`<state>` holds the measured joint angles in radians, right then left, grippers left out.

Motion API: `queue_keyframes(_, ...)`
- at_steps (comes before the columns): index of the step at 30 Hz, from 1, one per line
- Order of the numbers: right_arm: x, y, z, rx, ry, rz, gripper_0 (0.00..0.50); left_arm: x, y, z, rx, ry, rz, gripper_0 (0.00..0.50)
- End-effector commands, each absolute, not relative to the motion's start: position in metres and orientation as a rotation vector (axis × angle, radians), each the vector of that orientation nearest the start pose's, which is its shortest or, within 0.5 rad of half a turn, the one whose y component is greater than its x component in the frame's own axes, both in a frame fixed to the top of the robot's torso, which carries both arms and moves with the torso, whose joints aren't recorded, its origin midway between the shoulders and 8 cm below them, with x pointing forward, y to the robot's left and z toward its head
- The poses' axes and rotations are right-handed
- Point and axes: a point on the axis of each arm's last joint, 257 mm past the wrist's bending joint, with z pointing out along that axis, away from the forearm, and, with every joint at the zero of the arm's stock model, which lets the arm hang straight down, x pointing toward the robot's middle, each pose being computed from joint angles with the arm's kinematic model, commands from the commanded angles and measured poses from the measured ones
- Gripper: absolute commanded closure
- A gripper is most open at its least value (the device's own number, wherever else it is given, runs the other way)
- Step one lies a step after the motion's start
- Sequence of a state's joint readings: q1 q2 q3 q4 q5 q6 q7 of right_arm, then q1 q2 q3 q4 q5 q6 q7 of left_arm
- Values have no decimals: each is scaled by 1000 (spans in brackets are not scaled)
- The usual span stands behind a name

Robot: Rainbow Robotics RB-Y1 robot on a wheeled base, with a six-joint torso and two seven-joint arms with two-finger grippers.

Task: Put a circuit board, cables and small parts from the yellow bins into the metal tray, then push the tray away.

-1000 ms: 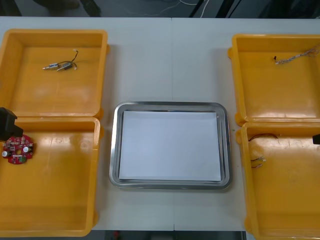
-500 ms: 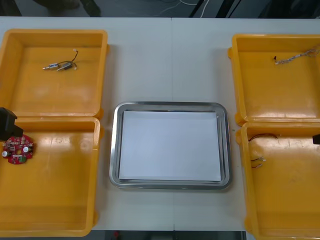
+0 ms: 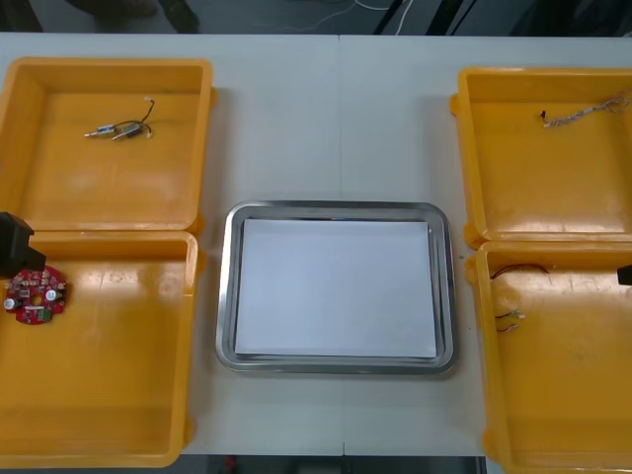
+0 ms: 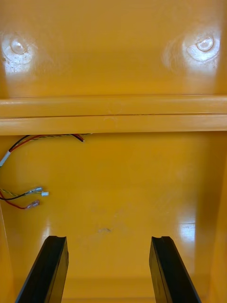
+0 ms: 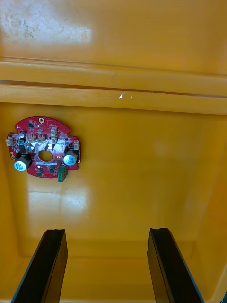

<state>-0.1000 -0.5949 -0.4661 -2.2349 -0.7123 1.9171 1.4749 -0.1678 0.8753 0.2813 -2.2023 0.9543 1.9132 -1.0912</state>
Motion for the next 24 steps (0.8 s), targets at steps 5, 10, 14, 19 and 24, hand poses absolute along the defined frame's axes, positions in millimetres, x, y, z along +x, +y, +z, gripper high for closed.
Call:
queue_keyframes(5,367,-412,-154,103,2568,-76,0,351,383,-161,-50,2744,58,0)
queue_keyframes(10,370,-416,-141,93,2534,-118,0,350,386,-159,-58,2744,71,0)
queue_keyframes(14,369,-420,-143,102,2536,-144,0,350,387,-159,-59,2743,76,0)
queue_keyframes(19,369,-416,-144,102,2539,-132,0,342,395,-168,-76,2766,96,0)
queue_keyframes(24,365,-413,-148,111,2548,-121,0,346,400,-176,-81,2735,99,0)
